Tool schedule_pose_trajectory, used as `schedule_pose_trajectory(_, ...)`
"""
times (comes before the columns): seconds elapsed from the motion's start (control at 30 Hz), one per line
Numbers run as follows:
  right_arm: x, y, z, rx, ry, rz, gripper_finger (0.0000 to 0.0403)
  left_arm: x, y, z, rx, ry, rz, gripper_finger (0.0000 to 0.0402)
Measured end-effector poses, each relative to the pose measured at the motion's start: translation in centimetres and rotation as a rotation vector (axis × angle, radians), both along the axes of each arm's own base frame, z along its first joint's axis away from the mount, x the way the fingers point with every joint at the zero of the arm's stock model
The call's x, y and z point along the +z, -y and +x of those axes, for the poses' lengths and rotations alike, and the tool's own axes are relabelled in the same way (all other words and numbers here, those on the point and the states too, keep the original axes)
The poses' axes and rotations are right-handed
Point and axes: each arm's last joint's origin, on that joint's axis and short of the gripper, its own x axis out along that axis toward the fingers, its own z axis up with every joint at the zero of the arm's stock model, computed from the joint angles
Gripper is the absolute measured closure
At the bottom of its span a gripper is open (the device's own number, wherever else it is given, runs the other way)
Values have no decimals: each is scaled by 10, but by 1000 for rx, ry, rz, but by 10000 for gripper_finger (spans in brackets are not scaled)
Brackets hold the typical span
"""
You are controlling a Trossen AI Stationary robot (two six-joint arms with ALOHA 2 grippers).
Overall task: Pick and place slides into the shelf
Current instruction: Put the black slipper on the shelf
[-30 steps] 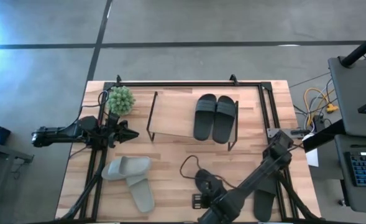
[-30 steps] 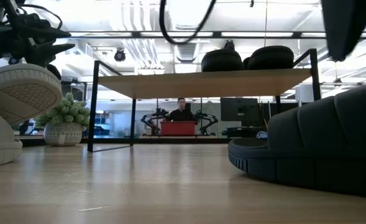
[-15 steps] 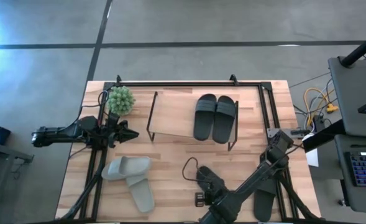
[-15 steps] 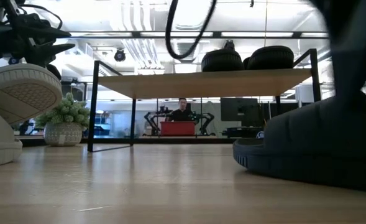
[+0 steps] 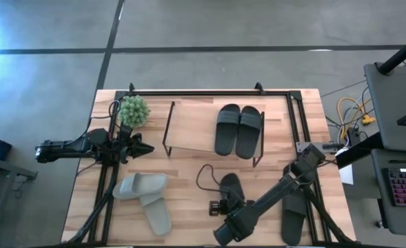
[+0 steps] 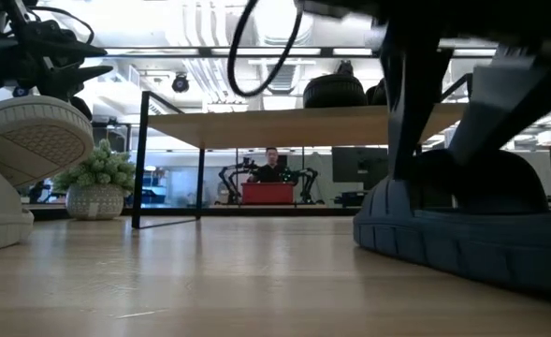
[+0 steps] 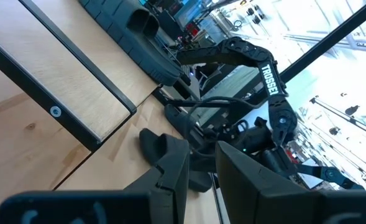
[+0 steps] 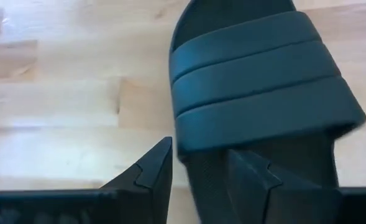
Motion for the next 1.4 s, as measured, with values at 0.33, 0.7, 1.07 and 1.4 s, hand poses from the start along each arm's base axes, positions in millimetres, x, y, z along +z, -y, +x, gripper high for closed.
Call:
schedule_pose_trajectory(0.33, 26, -30, -6, 365, -35, 4, 278, 0, 0, 0, 0, 0, 0, 336)
schedule_pose_trajectory(0.7, 74, -38, -27, 1228, -484, -214, 278, 0, 0, 0, 0, 0, 0, 336)
schedule_pose_trajectory(1.07, 51, -23, -28, 1372, -698, -343, 278, 0, 0, 0, 0, 0, 0, 336)
schedule_pose_trajectory(1.4, 24, -5, -24, 1346, -815, -340, 278, 0, 0, 0, 0, 0, 0, 336)
